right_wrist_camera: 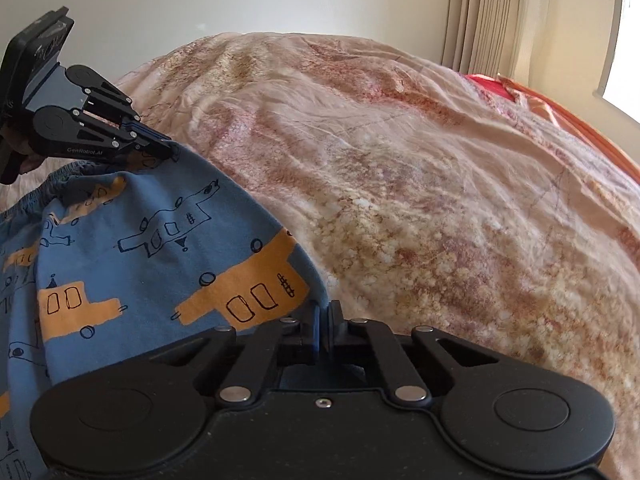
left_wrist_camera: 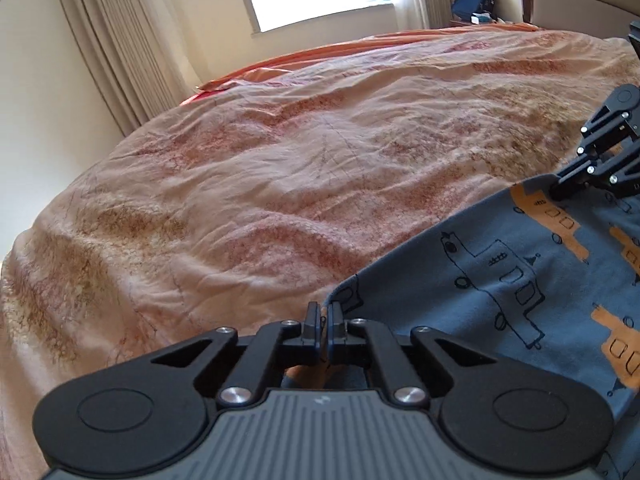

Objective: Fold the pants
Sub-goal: 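Grasp the pants waistband with the left gripper while the right gripper grasps the other waistband corner, then lift the waistband with both grippers and fold it over toward the pant cuffs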

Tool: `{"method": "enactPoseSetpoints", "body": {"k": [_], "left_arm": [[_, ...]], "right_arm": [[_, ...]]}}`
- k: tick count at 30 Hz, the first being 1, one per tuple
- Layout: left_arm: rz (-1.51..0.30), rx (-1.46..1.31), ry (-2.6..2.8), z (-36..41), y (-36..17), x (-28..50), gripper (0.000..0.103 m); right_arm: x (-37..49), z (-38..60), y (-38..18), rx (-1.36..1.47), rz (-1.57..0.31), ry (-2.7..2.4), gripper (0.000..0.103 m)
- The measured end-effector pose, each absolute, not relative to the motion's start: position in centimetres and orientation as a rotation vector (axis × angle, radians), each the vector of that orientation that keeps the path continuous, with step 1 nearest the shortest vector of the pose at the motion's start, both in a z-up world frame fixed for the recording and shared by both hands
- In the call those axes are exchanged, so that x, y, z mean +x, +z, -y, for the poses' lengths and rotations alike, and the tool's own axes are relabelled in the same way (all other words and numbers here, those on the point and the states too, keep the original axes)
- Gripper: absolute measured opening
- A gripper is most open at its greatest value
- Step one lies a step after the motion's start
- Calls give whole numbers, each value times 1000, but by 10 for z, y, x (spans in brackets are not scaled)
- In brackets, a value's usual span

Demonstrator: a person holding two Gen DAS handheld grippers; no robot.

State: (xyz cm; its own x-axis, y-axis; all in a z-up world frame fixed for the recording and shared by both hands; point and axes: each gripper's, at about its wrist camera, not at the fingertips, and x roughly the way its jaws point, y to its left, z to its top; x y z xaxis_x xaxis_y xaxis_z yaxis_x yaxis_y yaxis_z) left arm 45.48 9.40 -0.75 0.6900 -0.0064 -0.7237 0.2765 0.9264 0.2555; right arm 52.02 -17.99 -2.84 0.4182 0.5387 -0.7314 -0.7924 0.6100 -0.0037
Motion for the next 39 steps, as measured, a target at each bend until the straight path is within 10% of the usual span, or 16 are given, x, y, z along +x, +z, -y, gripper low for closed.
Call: {"method": "enactPoseSetpoints", "body": {"k": [19, 39], "left_arm": [[-626, 305, -23, -121, 18, 451, 1], [-328, 478, -4, -54, 64, 231, 0]], "right_arm": [[515, 139, -2, -439, -433, 670, 1], [255, 212, 53, -234, -150, 571, 1]]}}
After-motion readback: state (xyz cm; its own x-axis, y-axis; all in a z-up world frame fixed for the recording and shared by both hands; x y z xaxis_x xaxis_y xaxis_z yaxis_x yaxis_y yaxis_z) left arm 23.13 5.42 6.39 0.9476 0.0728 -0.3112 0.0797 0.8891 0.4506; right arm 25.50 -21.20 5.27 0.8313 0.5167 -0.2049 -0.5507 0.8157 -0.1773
